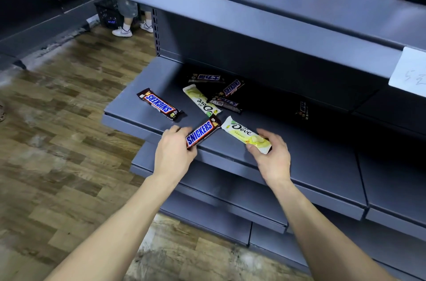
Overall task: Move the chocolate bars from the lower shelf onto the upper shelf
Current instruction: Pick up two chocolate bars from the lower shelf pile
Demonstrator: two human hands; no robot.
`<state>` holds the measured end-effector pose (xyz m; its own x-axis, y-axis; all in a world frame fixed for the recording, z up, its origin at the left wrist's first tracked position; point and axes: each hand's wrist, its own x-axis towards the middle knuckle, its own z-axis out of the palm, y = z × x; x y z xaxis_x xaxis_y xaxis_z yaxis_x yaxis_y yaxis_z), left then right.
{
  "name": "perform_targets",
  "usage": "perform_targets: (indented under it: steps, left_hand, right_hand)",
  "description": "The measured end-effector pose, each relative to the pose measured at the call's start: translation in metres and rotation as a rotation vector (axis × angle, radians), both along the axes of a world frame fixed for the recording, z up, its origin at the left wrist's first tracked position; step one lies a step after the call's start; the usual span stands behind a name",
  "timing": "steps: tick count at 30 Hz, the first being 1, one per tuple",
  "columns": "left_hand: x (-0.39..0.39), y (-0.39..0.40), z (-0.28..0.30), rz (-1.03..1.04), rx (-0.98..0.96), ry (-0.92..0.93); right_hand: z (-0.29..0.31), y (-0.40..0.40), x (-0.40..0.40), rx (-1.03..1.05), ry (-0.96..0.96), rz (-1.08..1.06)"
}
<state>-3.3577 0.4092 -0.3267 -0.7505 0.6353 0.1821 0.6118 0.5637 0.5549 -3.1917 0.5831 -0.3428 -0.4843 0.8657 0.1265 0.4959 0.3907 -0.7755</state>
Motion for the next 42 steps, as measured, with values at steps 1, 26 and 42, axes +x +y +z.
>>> perform_targets:
  steps: [1, 26, 42]
  left_hand:
    - [0.000, -0.001, -0.001, -0.009, -0.005, -0.001]
    - [0.140, -0.041, 0.067, -0.508, -0.092, 0.265]
    - [0.348, -0.026, 0.186, -0.693, 0.027, 0.471]
  right_hand:
    - [0.001, 0.000, 0.000, -0.010, 0.004, -0.012]
    - [0.091, -0.028, 0.129, 0.070, 0.019, 0.174]
    - [0.206, -0.056, 0.377, 0.377, 0.240, 0.085]
